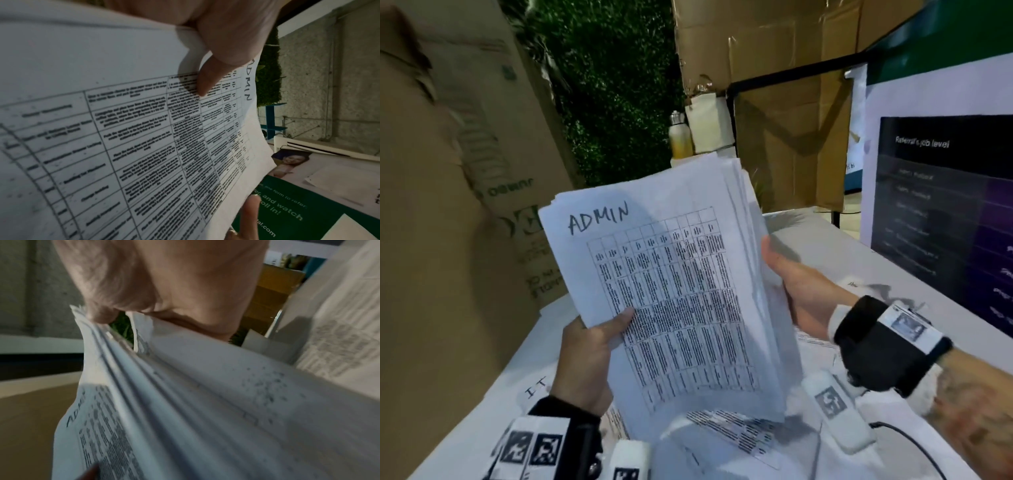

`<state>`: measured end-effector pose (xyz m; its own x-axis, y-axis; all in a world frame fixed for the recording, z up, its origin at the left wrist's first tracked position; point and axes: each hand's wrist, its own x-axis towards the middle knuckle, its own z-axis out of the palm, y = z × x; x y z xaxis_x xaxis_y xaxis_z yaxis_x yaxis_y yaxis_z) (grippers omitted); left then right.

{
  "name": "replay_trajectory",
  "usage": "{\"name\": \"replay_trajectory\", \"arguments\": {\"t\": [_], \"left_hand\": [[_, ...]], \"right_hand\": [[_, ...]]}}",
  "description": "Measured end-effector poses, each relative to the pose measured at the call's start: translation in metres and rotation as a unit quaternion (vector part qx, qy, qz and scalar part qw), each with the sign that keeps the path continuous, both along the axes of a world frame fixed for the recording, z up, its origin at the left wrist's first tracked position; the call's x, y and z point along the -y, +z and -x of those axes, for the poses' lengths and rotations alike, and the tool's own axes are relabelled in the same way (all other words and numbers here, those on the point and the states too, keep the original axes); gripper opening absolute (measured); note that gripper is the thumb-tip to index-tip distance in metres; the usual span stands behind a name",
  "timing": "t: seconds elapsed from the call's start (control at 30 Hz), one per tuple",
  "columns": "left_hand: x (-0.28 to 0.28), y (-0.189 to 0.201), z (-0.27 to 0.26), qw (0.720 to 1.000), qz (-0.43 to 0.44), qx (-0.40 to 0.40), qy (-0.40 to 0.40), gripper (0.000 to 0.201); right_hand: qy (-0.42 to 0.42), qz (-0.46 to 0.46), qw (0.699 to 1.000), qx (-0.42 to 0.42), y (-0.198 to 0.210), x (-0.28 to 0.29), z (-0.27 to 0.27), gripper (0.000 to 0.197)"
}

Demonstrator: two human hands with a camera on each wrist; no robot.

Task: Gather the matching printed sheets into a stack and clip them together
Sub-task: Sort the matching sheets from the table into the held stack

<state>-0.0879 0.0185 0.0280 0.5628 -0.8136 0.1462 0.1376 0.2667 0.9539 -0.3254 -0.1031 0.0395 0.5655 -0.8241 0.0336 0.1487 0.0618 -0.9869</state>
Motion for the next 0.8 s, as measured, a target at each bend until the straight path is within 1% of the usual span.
{"name": "replay_trajectory", "arguments": {"t": [0.03, 0.07, 0.13, 0.17, 0.2, 0.23, 0.3, 0.37, 0.4, 0.43, 0.47, 0.53, 0.6, 0.7, 0.77, 0.8], "left_hand": [[-0.002, 0.002, -0.001, 1.0, 0.003, 0.011, 0.01, 0.038], [-0.004, 0.005, -0.001, 0.999, 0.006, 0.023, 0.022, 0.033], [-0.008, 0.008, -0.004, 0.997, 0.02, 0.053, 0.058, 0.022], [-0.01, 0.009, -0.004, 0.993, 0.029, 0.08, 0.08, 0.021], [-0.013, 0.008, -0.005, 0.988, 0.035, 0.11, 0.103, 0.022], [-0.017, 0.008, -0.005, 0.982, 0.037, 0.137, 0.122, 0.029], [-0.024, 0.006, -0.002, 0.974, 0.044, 0.165, 0.147, 0.047], [-0.03, 0.0, 0.0, 0.97, 0.037, 0.175, 0.164, 0.052], [-0.035, -0.003, 0.003, 0.97, 0.027, 0.176, 0.163, 0.049], [-0.038, -0.006, 0.002, 0.971, 0.019, 0.182, 0.151, 0.04], [-0.039, -0.009, 0.0, 0.971, 0.007, 0.191, 0.141, 0.025], [-0.04, -0.008, -0.004, 0.974, 0.006, 0.19, 0.123, 0.024], [-0.038, -0.004, -0.01, 0.974, 0.025, 0.192, 0.119, 0.02], [-0.036, 0.004, -0.017, 0.973, 0.069, 0.191, 0.11, 0.012], [-0.037, 0.0, -0.024, 0.972, 0.073, 0.207, 0.089, 0.021], [-0.038, -0.004, -0.027, 0.969, 0.06, 0.225, 0.08, 0.025]], "right_hand": [[0.008, 0.032, 0.999, -0.013, 0.003, -0.003, -0.003, 0.099], [0.006, 0.061, 0.998, -0.017, 0.006, -0.005, -0.007, 0.087], [-0.002, 0.123, 0.992, -0.027, 0.011, -0.008, -0.015, 0.045], [-0.007, 0.142, 0.989, -0.029, 0.012, -0.009, -0.018, 0.036], [-0.004, 0.151, 0.988, -0.019, 0.012, -0.011, -0.02, 0.033], [-0.003, 0.15, 0.989, -0.003, 0.011, -0.012, -0.023, 0.032], [0.001, 0.137, 0.99, 0.019, 0.003, -0.011, -0.026, 0.031], [0.005, 0.12, 0.993, 0.021, -0.006, -0.011, -0.03, 0.032], [0.003, 0.11, 0.994, 0.018, -0.011, -0.011, -0.033, 0.031], [-0.001, 0.102, 0.995, 0.014, -0.014, -0.012, -0.036, 0.029], [-0.007, 0.1, 0.995, 0.01, -0.016, -0.012, -0.039, 0.027], [-0.019, 0.11, 0.994, 0.003, -0.014, -0.016, -0.047, 0.025], [-0.018, 0.129, 0.992, -0.005, -0.006, -0.019, -0.054, 0.027], [-0.011, 0.123, 0.992, 0.008, 0.004, -0.02, -0.059, 0.037], [-0.004, 0.127, 0.992, 0.003, -0.001, -0.016, -0.061, 0.051], [-0.003, 0.128, 0.992, -0.013, -0.007, -0.016, -0.062, 0.061]]}}
